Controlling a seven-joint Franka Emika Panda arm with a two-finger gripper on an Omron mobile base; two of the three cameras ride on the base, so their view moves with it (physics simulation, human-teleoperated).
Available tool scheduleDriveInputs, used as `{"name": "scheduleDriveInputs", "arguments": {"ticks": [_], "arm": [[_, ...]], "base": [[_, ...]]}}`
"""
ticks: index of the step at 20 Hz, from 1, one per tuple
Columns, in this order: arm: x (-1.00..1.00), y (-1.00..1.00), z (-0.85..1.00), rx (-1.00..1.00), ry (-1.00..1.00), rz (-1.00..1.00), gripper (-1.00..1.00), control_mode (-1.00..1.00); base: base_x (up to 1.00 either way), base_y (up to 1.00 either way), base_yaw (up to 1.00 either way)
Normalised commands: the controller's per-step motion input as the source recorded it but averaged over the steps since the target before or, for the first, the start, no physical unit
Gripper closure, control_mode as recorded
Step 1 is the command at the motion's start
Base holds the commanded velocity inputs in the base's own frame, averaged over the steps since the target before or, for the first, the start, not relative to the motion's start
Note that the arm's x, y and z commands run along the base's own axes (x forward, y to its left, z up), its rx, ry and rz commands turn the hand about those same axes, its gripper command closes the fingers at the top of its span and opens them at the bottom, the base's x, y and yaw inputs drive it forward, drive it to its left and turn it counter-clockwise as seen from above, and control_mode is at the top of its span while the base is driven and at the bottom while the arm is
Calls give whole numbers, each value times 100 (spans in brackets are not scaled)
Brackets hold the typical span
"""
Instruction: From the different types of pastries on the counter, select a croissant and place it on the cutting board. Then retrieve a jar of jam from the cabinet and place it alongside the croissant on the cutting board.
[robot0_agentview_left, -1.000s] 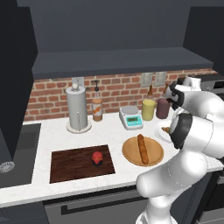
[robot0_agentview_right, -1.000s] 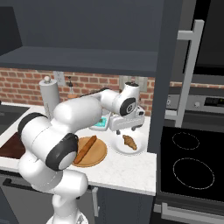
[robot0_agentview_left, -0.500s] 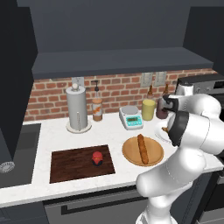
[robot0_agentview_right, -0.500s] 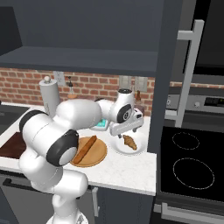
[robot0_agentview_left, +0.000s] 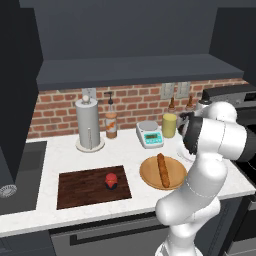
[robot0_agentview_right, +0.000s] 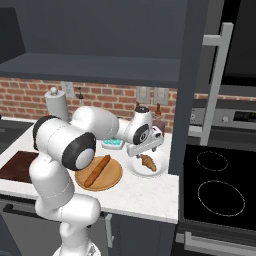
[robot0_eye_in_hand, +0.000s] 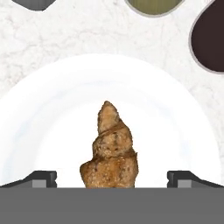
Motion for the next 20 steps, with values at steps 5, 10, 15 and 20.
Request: {"name": "scheduleDriveInputs", "arguments": {"ticks": [5,10,15,20], "arm": [[2,-16,-3,0,0,0,-100,-100],[0,-15,-5,0,0,0,-100,-100],[0,0,-14,5,4,1,-100,-100],[0,0,-11,11,7,2,-100,-100]], "base": [[0,0,0],[0,0,0],[0,0,0],[0,0,0]]}}
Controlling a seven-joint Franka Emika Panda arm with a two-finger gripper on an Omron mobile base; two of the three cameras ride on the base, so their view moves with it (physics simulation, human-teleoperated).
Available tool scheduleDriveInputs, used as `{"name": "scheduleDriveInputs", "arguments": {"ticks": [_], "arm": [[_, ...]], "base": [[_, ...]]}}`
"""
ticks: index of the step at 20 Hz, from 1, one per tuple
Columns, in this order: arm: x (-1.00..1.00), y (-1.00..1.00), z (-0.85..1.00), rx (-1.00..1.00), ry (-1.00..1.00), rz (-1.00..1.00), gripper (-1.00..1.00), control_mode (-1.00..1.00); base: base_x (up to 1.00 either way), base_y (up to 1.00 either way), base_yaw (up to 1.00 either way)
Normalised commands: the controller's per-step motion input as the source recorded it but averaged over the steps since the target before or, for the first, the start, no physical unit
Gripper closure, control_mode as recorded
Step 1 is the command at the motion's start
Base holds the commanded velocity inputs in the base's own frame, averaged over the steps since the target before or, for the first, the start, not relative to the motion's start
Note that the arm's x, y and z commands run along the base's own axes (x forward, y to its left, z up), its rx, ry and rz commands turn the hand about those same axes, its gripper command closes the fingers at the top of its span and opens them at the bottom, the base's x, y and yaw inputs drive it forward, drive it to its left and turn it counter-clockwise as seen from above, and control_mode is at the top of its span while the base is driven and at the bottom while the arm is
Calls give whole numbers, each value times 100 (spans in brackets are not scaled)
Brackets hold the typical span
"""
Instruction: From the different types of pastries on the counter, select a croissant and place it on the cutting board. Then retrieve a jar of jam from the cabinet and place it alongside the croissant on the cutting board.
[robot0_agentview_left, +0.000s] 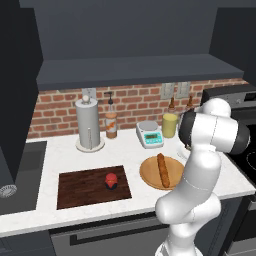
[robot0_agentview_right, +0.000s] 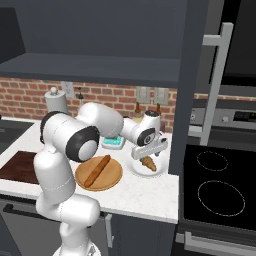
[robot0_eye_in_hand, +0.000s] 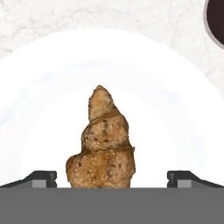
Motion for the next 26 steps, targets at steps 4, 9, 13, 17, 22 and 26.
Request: {"name": "scheduleDriveInputs", "arguments": {"ticks": [4,9,13,17,22,26], "arm": [[0,0,0,0,0,0,-100,-100],[0,3,-10,0,8,2,-100,-100],[0,0,0,0,0,1,-100,-100],[0,1,-19,0,0,0,-100,-100],[0,0,-23,0,4,1,-100,-100],[0,0,-16,0,5,1,-100,-100]], "base": [[0,0,0],[0,0,0],[0,0,0],[0,0,0],[0,0,0],[0,0,0]]}}
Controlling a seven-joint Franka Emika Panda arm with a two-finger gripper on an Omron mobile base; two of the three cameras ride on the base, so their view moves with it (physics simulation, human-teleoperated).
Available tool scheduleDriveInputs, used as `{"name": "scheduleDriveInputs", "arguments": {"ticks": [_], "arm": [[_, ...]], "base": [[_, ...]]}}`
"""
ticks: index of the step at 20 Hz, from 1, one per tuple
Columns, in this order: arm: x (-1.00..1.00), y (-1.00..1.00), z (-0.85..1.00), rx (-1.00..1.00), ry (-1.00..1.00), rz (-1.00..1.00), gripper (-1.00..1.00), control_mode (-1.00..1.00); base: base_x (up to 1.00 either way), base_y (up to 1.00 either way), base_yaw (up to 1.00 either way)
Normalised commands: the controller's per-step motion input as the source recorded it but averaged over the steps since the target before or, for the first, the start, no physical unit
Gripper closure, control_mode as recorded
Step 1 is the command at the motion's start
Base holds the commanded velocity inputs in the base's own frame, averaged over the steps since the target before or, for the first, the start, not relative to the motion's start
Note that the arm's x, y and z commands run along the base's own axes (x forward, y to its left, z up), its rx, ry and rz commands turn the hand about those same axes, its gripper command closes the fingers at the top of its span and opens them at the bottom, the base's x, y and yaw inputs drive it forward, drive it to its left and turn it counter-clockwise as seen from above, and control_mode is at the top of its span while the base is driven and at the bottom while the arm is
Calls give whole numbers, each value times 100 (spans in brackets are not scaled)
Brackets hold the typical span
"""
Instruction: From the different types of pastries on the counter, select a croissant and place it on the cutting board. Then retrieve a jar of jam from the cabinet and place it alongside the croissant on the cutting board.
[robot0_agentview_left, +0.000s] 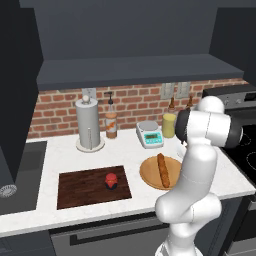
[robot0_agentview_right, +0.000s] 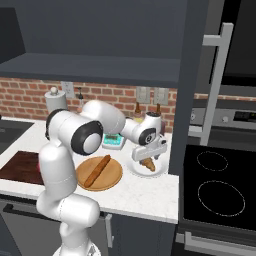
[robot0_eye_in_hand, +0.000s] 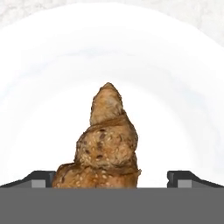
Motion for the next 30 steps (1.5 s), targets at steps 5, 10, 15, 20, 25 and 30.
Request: {"name": "scheduleDriveInputs", "arguments": {"ticks": [5,10,15,20,25,30], "arm": [[0,0,-12,0,3,2,100,-100],[0,0,-6,0,1,3,100,-100],[-15,14,55,1,-9,5,100,-100],[0,13,62,0,-2,5,100,-100],[0,0,39,0,0,3,100,-100],[-45,0,15,3,0,0,100,-100]], "base": [[0,0,0],[0,0,0],[0,0,0],[0,0,0],[0,0,0],[0,0,0]]}}
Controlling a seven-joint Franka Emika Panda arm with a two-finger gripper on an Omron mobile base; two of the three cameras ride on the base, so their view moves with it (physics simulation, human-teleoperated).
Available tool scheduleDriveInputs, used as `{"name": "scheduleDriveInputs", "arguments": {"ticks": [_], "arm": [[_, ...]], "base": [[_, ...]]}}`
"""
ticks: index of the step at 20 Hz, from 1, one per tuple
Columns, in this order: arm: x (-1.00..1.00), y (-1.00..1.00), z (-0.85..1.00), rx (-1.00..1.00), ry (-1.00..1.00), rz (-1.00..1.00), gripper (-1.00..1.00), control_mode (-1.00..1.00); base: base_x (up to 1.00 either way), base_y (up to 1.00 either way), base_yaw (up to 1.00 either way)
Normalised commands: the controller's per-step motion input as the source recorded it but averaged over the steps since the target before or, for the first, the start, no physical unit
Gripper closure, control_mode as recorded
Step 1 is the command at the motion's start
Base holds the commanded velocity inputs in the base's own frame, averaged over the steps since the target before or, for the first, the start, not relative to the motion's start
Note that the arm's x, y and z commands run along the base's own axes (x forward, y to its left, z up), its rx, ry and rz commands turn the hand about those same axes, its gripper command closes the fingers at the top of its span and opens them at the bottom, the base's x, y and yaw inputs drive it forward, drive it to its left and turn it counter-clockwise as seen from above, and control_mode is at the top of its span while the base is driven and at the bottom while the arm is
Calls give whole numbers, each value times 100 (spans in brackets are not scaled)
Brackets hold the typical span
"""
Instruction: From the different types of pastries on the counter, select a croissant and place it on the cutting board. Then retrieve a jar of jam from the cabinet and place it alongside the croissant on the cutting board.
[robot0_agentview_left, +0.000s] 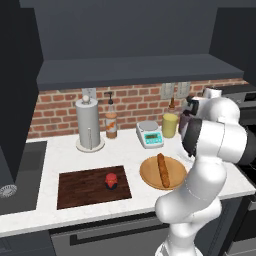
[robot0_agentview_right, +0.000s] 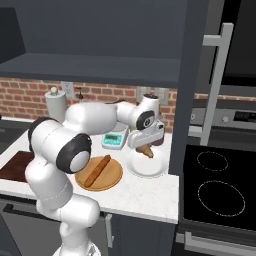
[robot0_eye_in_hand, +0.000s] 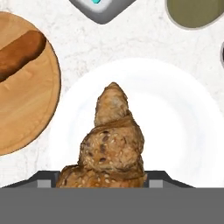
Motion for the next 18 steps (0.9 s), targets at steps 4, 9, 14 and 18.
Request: {"name": "scheduleDriveInputs", "arguments": {"ticks": [4,9,14,18], "arm": [[-74,5,9,4,0,1,100,-100],[-58,34,24,5,0,4,100,-100],[-15,70,91,5,4,16,100,-100],[-19,71,100,3,13,21,100,-100]], "base": [[0,0,0],[0,0,0],[0,0,0],[0,0,0]]}}
